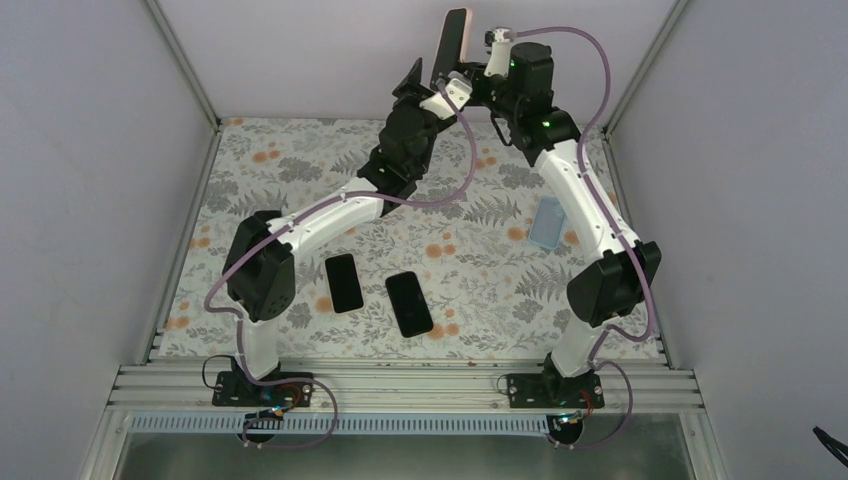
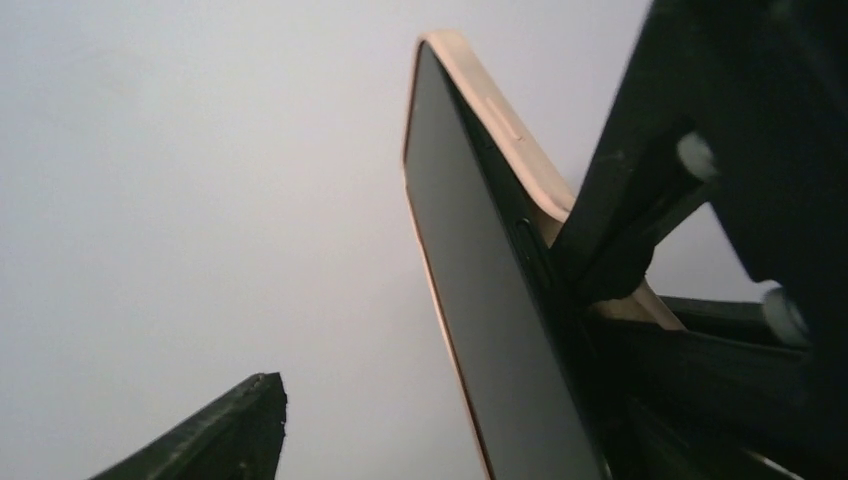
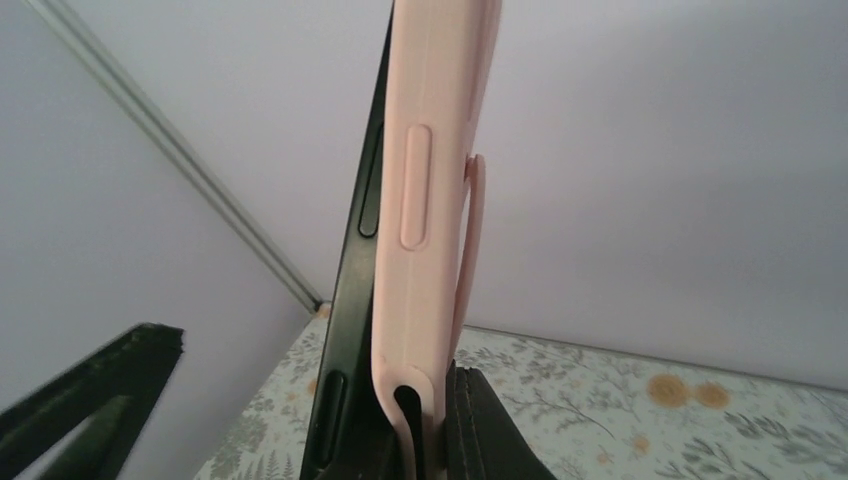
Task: Take the phone out of the phone case
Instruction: Remove the phone case from the phone.
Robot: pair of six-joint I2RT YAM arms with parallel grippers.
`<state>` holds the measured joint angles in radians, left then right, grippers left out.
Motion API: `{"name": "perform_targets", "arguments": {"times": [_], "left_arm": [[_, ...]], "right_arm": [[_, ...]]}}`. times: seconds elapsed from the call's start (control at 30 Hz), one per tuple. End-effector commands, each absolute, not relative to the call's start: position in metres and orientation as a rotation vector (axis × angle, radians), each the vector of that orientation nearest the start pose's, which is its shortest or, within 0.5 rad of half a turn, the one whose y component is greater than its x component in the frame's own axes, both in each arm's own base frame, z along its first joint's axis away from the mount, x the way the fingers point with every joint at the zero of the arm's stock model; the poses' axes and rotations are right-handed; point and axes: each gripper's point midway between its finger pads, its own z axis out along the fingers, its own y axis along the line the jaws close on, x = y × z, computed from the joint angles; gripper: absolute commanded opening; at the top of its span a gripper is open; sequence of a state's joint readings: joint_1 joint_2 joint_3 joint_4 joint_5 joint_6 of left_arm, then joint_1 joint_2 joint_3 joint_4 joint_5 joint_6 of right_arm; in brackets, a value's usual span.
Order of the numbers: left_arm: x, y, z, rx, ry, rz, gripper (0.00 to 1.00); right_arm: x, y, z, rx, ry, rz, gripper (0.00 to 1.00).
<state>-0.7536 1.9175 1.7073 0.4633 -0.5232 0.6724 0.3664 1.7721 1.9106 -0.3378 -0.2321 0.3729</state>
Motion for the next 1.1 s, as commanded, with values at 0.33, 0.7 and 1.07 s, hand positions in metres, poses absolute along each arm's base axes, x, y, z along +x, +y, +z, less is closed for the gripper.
{"name": "perform_targets", "arguments": {"times": [0.33, 0.7, 1.07], "left_arm": [[0.510, -0.258, 0.432, 0.138, 1.323, 0.322, 0.61], [0.526, -0.267, 0.433, 0.136, 1.390, 0.196, 0.16], [0.505, -0.298, 0.438, 0.313, 1.381, 0.035, 0.02]], "right_arm": [[0.364, 0.283, 0.444, -0.775, 1.757, 1.167, 0.03], [0.321, 0.281, 0.443, -0.883, 1.745, 1.228, 0.03], [0.346, 0.269, 0.428, -0.810, 1.801, 1.034, 0.03]]}}
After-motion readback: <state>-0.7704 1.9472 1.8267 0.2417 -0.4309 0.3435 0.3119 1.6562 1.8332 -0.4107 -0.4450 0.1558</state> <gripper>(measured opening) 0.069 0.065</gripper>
